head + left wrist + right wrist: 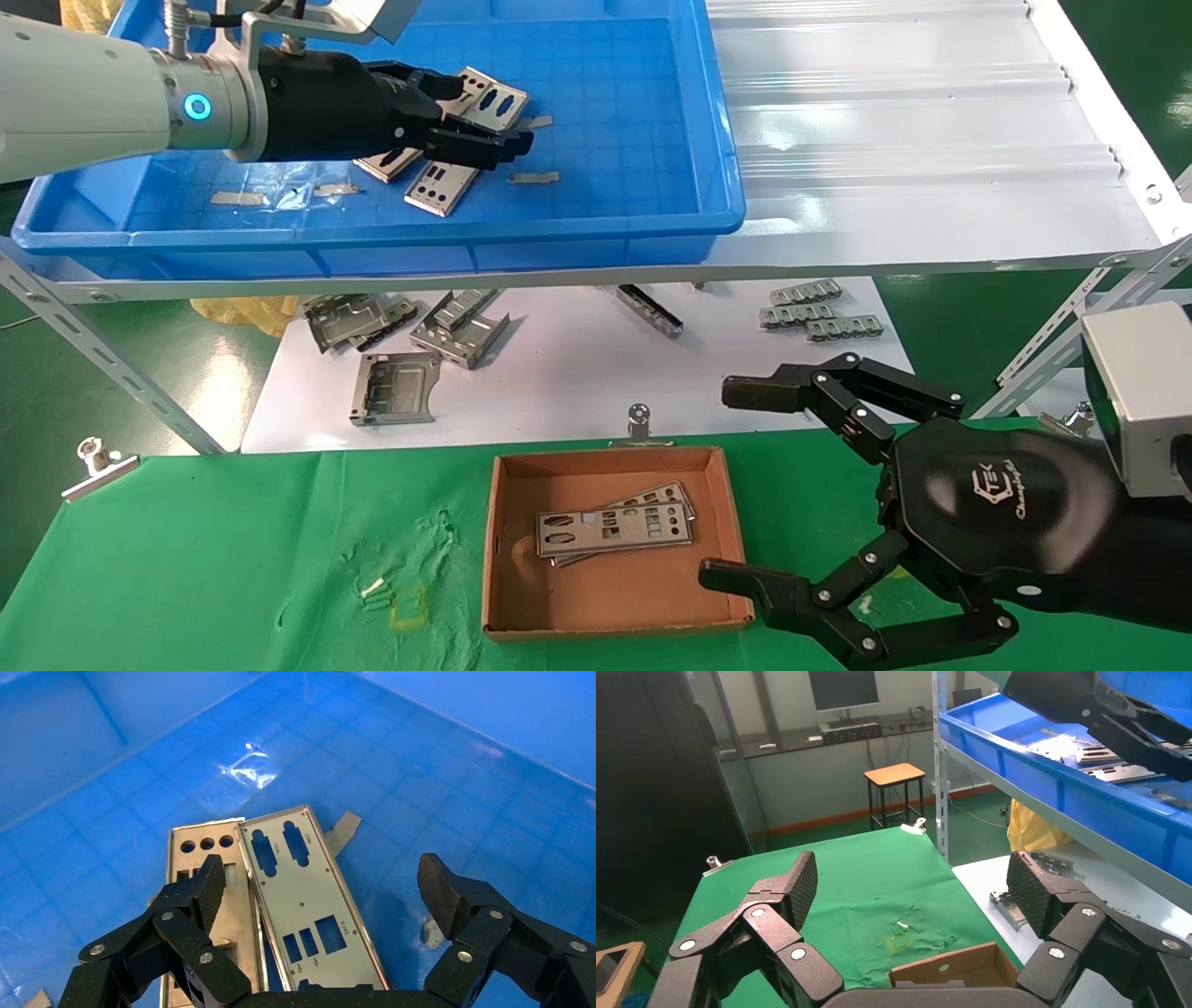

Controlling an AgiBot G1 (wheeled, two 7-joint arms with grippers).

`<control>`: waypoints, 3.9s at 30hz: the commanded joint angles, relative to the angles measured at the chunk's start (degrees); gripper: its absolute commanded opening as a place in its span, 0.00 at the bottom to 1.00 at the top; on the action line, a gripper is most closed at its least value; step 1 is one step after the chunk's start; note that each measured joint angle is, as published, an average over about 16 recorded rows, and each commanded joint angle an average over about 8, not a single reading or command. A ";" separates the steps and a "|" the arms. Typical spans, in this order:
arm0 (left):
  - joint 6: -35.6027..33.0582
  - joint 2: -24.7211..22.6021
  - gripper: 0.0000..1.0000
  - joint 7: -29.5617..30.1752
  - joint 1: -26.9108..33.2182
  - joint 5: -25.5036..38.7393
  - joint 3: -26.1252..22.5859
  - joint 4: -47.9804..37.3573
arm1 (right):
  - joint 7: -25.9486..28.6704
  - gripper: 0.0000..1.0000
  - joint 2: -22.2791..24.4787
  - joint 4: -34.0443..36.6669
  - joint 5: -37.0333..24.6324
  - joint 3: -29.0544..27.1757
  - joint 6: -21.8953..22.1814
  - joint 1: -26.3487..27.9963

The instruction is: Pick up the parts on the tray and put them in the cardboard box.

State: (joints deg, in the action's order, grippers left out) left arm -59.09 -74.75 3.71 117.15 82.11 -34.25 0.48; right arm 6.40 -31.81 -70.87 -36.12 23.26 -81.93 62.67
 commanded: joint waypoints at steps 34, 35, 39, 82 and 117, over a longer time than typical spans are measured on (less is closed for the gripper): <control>4.37 -1.07 0.00 0.98 -0.08 1.85 -1.32 0.42 | 0.00 1.00 0.00 0.00 0.00 0.00 0.00 0.00; 4.35 -1.05 0.00 0.98 -0.08 1.85 -1.32 0.44 | 0.00 1.00 0.00 0.00 0.00 0.00 0.00 0.00; 4.35 -0.91 0.00 0.96 -0.03 1.75 -1.26 0.51 | 0.00 1.00 0.00 0.00 0.00 0.00 0.00 0.00; -8.56 1.07 1.00 -5.93 2.64 1.22 -1.06 0.32 | 0.00 1.00 0.00 0.00 0.00 0.00 0.00 0.00; -2.42 -1.02 1.00 -0.06 1.08 -0.04 -0.21 -0.70 | 0.00 1.00 0.00 0.00 0.00 0.01 0.00 0.00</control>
State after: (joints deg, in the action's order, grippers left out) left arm -61.02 -75.79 3.35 118.25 82.41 -34.70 -0.12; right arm 6.39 -31.81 -70.87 -36.12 23.27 -81.93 62.67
